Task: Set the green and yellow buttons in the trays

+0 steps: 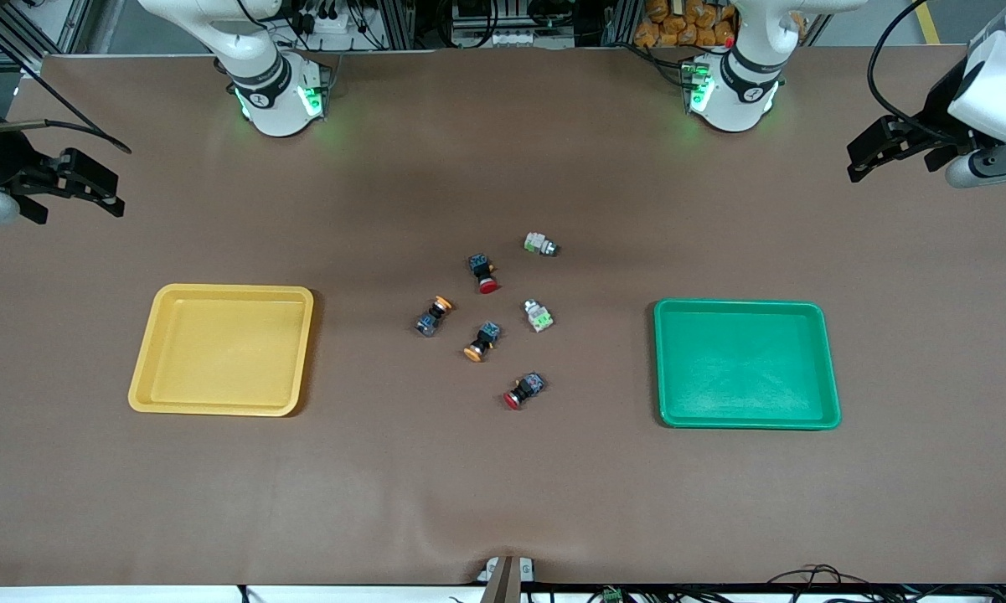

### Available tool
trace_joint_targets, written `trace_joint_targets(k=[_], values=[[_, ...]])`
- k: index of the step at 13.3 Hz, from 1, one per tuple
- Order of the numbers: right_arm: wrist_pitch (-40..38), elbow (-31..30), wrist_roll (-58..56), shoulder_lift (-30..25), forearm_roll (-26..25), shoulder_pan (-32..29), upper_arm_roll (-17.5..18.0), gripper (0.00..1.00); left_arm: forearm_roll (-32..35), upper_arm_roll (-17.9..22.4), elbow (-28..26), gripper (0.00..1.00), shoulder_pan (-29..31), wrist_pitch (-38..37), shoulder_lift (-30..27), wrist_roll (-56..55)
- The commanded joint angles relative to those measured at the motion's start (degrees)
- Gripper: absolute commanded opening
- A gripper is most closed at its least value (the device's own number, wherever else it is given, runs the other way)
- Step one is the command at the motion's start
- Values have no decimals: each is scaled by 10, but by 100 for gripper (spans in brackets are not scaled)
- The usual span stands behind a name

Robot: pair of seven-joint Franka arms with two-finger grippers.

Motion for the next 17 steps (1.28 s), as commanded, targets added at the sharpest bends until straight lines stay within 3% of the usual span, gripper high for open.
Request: trace_joint_targets(k=[1, 9, 17], values=[[-8, 8, -2, 5, 4, -3, -1, 100, 0, 0, 28, 100, 3, -6, 22, 12], [-7, 8, -2, 8, 5, -4, -1, 100, -18, -14, 1, 100, -13, 0, 50, -4], [-5, 8, -1, 12, 5, -6, -1, 100, -19, -100, -145, 100, -14, 187, 55, -136]])
